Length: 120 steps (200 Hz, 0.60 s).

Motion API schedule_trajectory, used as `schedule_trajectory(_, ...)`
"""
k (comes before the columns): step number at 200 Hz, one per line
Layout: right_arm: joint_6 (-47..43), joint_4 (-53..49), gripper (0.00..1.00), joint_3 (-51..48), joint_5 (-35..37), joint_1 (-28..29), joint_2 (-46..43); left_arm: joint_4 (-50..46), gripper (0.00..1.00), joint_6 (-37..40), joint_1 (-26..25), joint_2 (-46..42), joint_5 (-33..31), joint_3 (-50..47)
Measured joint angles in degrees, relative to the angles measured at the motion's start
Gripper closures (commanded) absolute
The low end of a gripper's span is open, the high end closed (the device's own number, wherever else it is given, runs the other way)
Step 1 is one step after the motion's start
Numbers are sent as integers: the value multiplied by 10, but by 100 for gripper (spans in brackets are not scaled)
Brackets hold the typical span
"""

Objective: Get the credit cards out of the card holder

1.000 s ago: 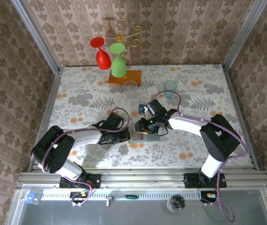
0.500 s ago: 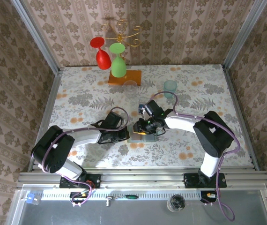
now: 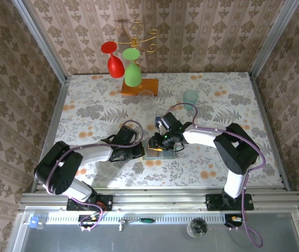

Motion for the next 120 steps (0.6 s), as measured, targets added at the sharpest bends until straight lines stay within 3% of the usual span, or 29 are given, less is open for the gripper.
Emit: schedule_trajectory(120, -1, -8, 68, 2, 14, 0, 13, 1, 97, 0, 0, 0, 2, -1)
